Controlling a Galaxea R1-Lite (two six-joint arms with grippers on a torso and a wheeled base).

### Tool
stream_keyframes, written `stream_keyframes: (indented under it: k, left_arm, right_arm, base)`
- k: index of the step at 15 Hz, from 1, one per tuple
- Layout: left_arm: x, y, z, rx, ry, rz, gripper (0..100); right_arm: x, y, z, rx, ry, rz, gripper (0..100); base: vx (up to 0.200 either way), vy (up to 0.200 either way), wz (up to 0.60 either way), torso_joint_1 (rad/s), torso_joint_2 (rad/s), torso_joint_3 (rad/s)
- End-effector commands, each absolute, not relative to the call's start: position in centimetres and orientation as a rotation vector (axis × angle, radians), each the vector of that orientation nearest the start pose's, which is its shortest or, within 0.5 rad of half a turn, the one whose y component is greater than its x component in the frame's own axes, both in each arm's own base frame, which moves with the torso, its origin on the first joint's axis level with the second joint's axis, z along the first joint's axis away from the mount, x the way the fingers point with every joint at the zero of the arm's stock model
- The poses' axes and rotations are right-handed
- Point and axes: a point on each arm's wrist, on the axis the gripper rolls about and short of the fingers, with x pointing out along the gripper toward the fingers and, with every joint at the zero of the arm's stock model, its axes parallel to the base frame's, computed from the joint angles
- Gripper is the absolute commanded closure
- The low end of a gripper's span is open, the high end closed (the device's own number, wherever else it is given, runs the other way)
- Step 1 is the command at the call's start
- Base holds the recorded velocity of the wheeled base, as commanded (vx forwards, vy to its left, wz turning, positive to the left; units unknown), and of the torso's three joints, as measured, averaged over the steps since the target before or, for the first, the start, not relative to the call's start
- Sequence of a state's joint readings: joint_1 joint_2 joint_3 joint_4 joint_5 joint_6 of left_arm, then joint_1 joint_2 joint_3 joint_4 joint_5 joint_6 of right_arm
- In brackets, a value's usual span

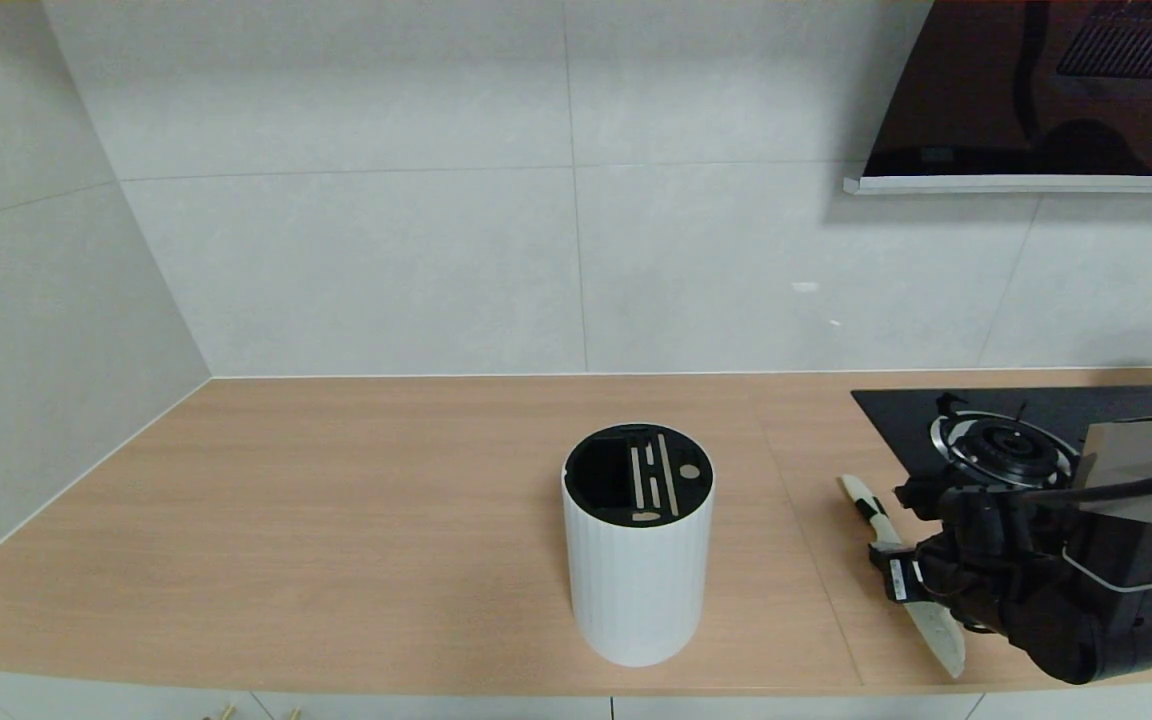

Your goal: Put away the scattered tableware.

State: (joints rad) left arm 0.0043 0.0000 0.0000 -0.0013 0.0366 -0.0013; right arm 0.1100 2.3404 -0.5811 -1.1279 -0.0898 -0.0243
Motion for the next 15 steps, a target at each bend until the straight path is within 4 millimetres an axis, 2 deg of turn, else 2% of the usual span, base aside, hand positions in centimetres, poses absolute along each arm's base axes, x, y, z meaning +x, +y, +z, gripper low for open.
stream_keyframes:
  k: [1,2,6,10,13,14,15]
  left_arm:
    - [-2.3,0.1,7.6,-0.002,0.0,0.041,0]
    - [-2.3,0.1,7.6,-0.002,0.0,0.041,0]
    - [-2.3,0.1,7.6,-0.003,0.0,0.041,0]
    - [-2.3,0.1,7.9,0.058,-0.017,0.04,0]
    - [-3.1,0.0,10.4,0.057,-0.103,-0.009,0]
    - [-3.3,-0.2,12.7,0.073,-0.09,-0.112,0]
    - [-3.1,-0.4,15.9,0.079,-0.076,-0.201,0]
  right_arm:
    - [33.1,3.5,-2.8,-0.086,0.621,0.03,100]
    - [33.1,3.6,-2.5,-0.086,0.612,0.03,100]
    - [31.9,3.8,2.2,-0.074,0.494,0.043,100]
    - [29.6,5.1,8.2,-0.058,0.32,0.092,100]
    - [28.1,6.4,11.6,-0.049,0.213,0.139,100]
    - [28.1,7.1,12.6,-0.046,0.171,0.143,100]
    - [28.7,7.7,13.6,-0.042,0.128,0.133,100]
  base:
    - [0.0,0.0,0.0,0.0,0.0,0.0]
    - [0.0,0.0,0.0,0.0,0.0,0.0]
    - [0.0,0.0,0.0,0.0,0.0,0.0]
    - [0.0,0.0,0.0,0.0,0.0,0.0]
    - [0.0,0.0,0.0,0.0,0.0,0.0]
    - [0.0,0.0,0.0,0.0,0.0,0.0]
    - [0.0,0.0,0.0,0.0,0.0,0.0]
